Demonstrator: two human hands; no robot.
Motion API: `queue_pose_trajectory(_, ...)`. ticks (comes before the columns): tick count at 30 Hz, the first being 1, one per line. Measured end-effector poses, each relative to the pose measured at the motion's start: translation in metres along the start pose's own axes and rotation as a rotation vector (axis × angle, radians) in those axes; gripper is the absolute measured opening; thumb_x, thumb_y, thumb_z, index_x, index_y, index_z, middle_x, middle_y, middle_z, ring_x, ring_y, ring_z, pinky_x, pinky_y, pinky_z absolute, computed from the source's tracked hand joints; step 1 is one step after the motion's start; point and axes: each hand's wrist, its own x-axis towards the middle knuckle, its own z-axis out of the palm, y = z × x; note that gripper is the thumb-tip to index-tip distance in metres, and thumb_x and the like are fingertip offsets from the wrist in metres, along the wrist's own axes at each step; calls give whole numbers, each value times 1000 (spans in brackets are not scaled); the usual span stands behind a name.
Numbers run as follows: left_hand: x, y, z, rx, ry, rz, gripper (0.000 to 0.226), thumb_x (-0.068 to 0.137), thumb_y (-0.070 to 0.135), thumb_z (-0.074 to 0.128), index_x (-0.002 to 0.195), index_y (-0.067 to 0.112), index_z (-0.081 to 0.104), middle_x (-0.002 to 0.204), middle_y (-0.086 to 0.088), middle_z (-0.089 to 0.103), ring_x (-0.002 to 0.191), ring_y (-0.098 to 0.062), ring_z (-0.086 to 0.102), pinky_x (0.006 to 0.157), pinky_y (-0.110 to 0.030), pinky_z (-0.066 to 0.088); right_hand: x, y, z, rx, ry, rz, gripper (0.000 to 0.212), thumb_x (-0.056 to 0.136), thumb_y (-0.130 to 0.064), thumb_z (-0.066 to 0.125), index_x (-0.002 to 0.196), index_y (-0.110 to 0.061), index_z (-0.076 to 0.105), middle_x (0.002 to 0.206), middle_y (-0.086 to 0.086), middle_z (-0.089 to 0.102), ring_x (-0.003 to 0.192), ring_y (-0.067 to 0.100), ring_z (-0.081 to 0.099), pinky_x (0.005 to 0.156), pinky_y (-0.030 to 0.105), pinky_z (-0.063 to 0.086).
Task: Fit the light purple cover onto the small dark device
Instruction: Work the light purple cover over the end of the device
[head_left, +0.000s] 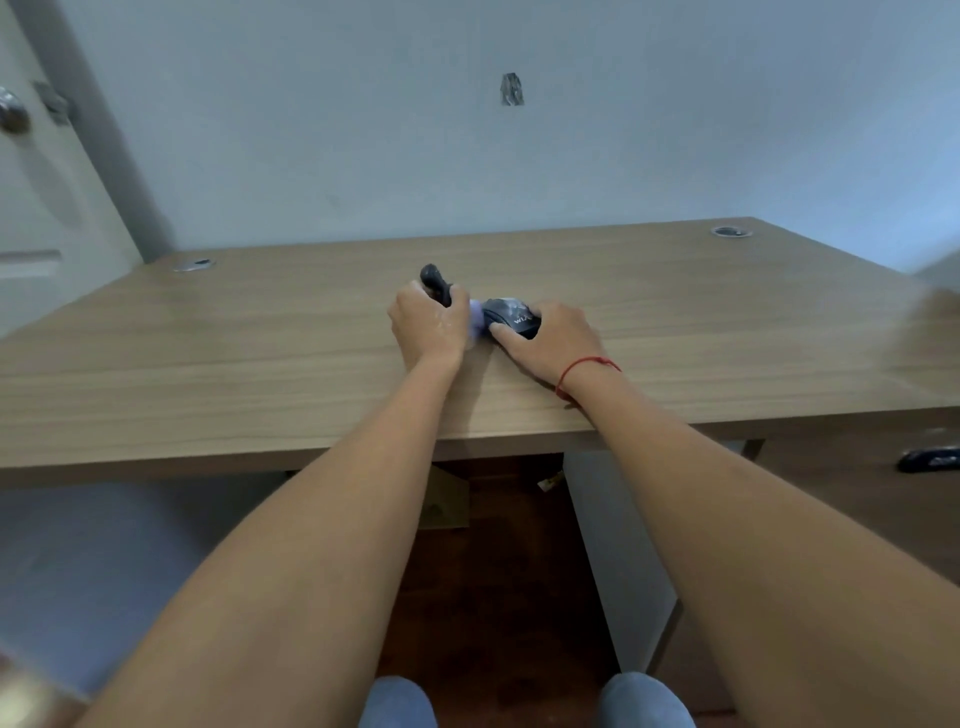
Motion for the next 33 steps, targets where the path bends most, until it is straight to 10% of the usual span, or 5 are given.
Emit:
queue_pose_trajectory(25, -4, 8, 1, -190, -47, 48, 18, 76, 22, 68, 72, 4, 67, 62, 0, 64, 58, -12, 59, 51, -9, 42, 0, 0, -2, 42, 28, 56, 35, 87, -51, 52, 94, -22, 69, 92, 0, 72, 98, 26, 64, 104, 42, 44)
queue_pose_trajectory(33, -3, 6, 3, -235, -51, 110, 22, 82, 27, 64, 80, 5, 67, 76, -5, 70, 75, -16, 68, 72, -22, 53, -4, -3, -4, 35, 34, 41, 34, 88, -49, 52, 100, -23, 70, 96, -1, 73, 98, 25, 65, 103, 43, 45)
